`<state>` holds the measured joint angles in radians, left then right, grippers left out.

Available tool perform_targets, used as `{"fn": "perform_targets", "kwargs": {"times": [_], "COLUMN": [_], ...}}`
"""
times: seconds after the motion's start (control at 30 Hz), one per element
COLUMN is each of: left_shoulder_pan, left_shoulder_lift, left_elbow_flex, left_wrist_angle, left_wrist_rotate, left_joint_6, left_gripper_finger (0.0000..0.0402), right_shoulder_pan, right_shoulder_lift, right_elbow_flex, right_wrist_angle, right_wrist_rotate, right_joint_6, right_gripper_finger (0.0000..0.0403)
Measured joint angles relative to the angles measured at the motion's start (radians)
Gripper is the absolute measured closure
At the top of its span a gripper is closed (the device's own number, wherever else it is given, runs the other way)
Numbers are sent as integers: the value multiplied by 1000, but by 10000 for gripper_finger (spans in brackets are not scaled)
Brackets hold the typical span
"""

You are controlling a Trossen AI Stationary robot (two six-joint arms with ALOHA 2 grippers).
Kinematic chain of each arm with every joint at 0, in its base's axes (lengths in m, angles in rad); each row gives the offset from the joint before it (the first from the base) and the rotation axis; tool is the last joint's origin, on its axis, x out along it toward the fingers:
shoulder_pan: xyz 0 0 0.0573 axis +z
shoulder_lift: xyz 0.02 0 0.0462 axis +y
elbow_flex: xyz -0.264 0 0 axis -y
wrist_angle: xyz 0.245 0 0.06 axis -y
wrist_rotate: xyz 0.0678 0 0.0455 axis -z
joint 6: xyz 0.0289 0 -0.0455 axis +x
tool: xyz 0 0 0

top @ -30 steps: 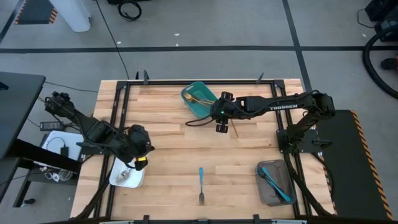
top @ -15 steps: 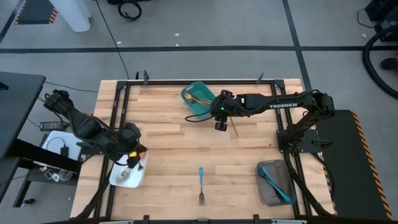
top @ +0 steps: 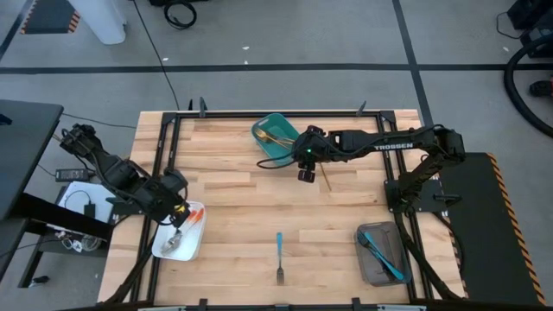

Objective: Sort silverware by color (type)
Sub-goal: Put the orange fork into the white bin

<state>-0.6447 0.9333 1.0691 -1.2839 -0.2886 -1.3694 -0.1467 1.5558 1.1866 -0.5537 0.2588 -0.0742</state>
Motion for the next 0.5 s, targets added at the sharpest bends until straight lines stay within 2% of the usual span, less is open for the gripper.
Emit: {"fn": "perform_targets", "kwargs": {"times": [0.23, 0.5], "left_shoulder_pan": [16, 38], "left_shoulder_lift": [1, 23], "left_elbow_flex": [0, -28], "left_wrist_angle": [-92, -103], "left_wrist_rotate": [43, 125], "left_joint_6": [-82, -87], "left_gripper_finger": [393, 393], "right_shoulder_pan": [0, 0], "right_shoulder_lift": [0, 0], "right_elbow_flex": [0, 0], "right_wrist_angle": [1, 2], "right_wrist_rotate": [0, 0], "right_joint_6": [0, -5], "right_gripper_finger": [236, 236]}}
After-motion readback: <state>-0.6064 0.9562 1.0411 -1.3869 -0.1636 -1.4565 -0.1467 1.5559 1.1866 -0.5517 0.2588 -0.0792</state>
